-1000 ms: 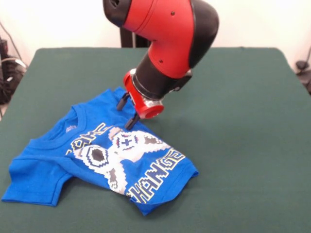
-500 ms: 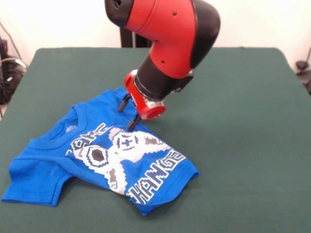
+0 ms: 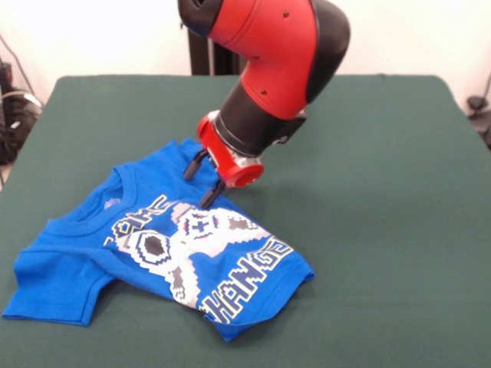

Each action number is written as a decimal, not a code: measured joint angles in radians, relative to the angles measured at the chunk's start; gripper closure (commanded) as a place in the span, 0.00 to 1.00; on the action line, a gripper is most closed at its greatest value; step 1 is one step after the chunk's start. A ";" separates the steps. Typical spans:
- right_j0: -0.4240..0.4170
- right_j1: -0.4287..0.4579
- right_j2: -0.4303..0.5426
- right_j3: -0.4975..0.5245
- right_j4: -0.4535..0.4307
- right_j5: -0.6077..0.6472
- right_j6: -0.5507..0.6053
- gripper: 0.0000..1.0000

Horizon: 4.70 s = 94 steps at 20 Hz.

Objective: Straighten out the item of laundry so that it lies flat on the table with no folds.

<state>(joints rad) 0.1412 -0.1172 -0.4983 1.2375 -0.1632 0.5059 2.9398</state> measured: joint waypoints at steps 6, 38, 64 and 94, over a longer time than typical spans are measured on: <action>-0.001 -0.010 -0.006 0.040 0.026 -0.066 0.000 0.00; 0.004 -0.085 -0.054 0.404 0.039 -0.231 0.000 0.00; 0.152 0.040 -0.181 0.436 0.045 -0.224 0.000 0.00; 0.167 0.243 -0.327 0.305 0.270 -0.193 0.000 0.00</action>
<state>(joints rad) 0.3078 0.1258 -0.8257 1.5424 0.1067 0.3126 2.9398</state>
